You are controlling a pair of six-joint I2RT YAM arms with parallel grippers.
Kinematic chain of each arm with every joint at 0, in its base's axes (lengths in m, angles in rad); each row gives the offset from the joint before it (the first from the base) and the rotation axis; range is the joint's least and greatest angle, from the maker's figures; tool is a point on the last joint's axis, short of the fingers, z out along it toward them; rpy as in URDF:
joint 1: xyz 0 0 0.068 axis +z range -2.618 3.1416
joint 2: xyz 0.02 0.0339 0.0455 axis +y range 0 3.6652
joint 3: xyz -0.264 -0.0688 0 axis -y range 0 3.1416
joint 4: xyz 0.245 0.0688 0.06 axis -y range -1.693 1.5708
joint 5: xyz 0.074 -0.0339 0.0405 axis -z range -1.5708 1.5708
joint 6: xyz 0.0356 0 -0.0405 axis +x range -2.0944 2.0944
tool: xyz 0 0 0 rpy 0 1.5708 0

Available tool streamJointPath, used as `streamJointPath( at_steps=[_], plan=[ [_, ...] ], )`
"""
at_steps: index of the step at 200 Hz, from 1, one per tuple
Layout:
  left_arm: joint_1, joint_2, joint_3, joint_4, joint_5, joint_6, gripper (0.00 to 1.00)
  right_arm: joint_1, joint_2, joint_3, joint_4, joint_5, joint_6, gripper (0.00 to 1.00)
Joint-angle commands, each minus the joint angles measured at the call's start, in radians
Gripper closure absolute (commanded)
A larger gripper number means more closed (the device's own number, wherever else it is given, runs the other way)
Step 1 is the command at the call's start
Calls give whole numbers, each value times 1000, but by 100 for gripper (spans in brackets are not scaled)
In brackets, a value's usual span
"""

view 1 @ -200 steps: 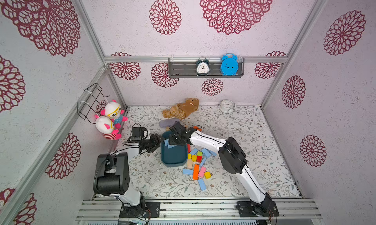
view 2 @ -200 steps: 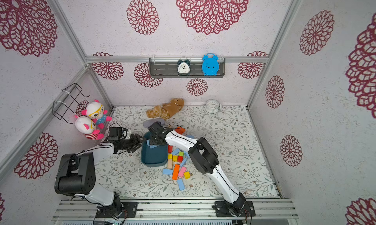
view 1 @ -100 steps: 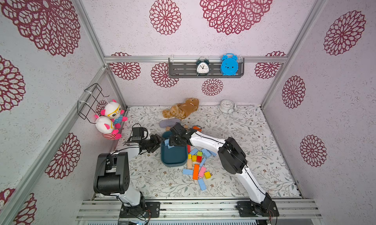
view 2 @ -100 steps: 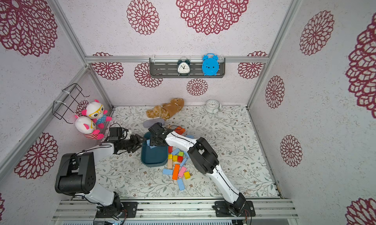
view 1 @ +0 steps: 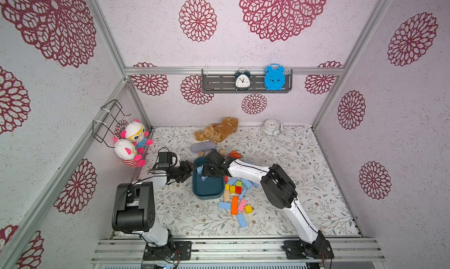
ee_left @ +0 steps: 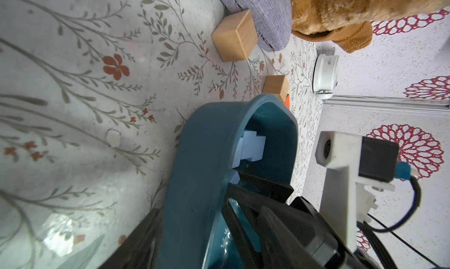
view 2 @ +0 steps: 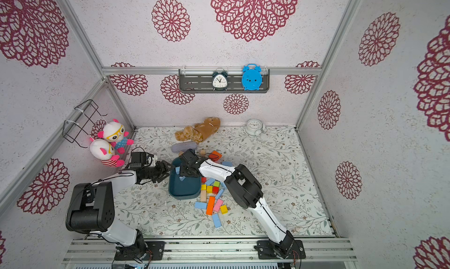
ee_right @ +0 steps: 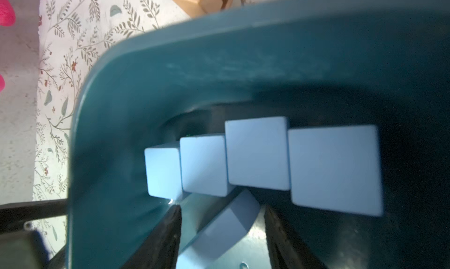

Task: Pick out the blue building blocks
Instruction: Place the building block in the storage box, then pick up the building block from the center of the board.

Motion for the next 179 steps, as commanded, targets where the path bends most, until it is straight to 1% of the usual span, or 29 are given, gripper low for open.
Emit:
streamJointPath(
  at_steps=[1, 22, 34, 67, 90, 114, 136, 157, 179],
  plan=[
    [-2, -22, 35, -20, -13, 41, 32, 4, -106, -5, 26, 17, -4, 41],
    [-2, -44, 53, -40, -28, 84, 29, 5, -153, -14, 22, 48, -29, 41],
    [-1, -48, 72, -58, -26, 108, 29, 7, -196, -48, 36, 69, -43, 41],
    [-6, -67, 131, -105, -14, 205, 28, 8, -371, -281, 170, 114, -72, 41],
    [-32, -70, 198, -180, -36, 285, 26, 9, -508, -449, 237, 182, -78, 41],
    [-78, -59, 268, -248, -56, 358, 26, 5, -624, -584, 257, 244, -81, 41],
    [-141, -38, 348, -324, -82, 436, 26, 0, -716, -694, 271, 291, -67, 41],
    [-207, 5, 436, -398, -114, 503, 25, -8, -804, -806, 305, 320, -41, 41],
    [-281, 64, 521, -437, -137, 559, 26, -22, -881, -905, 314, 336, -11, 41]
  ],
)
